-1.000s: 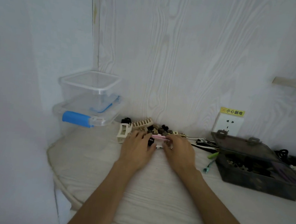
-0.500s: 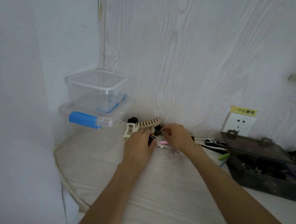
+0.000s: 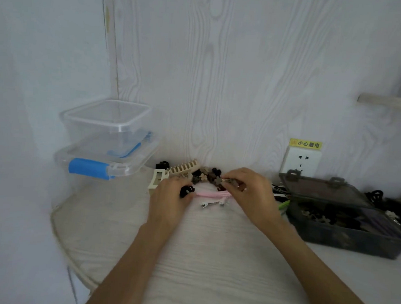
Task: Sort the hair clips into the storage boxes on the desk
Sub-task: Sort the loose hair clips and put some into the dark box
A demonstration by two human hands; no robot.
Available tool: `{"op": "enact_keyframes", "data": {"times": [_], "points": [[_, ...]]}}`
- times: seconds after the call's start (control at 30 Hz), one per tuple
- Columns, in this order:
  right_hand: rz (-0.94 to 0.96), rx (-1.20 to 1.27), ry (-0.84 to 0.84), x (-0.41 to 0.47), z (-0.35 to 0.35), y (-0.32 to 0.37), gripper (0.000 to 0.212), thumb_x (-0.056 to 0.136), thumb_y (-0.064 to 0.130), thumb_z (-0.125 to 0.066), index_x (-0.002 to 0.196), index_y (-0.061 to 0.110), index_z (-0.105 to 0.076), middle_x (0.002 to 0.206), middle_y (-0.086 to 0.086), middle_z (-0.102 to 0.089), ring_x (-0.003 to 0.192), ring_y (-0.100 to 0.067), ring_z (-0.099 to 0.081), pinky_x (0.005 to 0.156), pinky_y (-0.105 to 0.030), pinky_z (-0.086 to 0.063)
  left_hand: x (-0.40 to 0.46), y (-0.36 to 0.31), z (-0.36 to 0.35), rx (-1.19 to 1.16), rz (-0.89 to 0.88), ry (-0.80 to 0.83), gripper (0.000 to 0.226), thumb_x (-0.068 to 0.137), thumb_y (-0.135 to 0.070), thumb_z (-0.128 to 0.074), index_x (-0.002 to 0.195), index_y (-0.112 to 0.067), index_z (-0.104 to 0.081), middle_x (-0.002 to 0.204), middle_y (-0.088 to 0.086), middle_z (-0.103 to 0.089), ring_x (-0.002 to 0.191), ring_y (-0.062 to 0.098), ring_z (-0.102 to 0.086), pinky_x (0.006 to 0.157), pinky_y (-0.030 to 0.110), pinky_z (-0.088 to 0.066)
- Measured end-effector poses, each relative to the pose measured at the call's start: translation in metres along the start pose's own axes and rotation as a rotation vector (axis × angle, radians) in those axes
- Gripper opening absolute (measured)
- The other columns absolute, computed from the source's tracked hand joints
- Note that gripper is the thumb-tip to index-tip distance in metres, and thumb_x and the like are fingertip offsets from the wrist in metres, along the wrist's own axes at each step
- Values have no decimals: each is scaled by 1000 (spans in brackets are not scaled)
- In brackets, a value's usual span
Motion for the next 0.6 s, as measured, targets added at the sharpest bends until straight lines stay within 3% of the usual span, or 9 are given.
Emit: {"op": "enact_keyframes", "data": {"times": [0.13,0.23,0.33,0.4,0.47,0.6], "points": [[-8,69,-221,-24,65,-18,15,77,11,-73,92,13,-74,87,5,-69,75,-6,-63,72,-15,-53,0,-4,4,-49,-45,-90,27,82,-29,-69,108,-22,-70,110,-4,-69,97,12,-62,82,22,-46],[-151,110,-377,-38,107,-47,19,77,13,-73,96,14,-73,90,2,-70,75,-9,-66,73,-22,-56,-3,-24,12,-179,-79,-191,28,81,-31,-69,107,-20,-71,107,-6,-70,99,9,-62,86,20,-46],[-318,-11,-412,-51,135,-76,19,80,18,-71,99,16,-72,92,1,-71,74,-8,-64,66,-14,-50,-3,-71,6,-303,-178,-223,29,81,-32,-68,107,-19,-70,106,-8,-69,97,5,-61,86,24,-50],[-406,-93,-394,-62,144,-94,19,81,20,-70,100,18,-72,92,0,-72,75,-8,-62,63,-11,-43,-3,-112,-9,-374,-266,-169,28,82,-33,-67,107,-20,-70,106,-10,-68,97,6,-62,86,25,-51],[-475,-122,-381,-75,150,-108,20,80,24,-70,100,20,-71,93,0,-73,77,-9,-64,64,-16,-47,-4,-155,-31,-422,-347,-79,30,83,-36,-64,109,-22,-68,109,-12,-66,100,5,-60,86,20,-49],[-481,-133,-412,-84,151,-114,19,81,34,-67,98,24,-72,90,6,-73,77,-6,-65,65,-22,-52,-8,-216,-73,-486,-482,119,30,86,-37,-62,112,-23,-66,112,-16,-64,103,-10,-53,90,8,-41]]}}
Point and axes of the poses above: each hand's wrist, its own x-axis towards the middle knuckle, its own z-axis out of the back of the hand, y = z × x, the point moved 7 cm from there along x, towards the middle knuckle
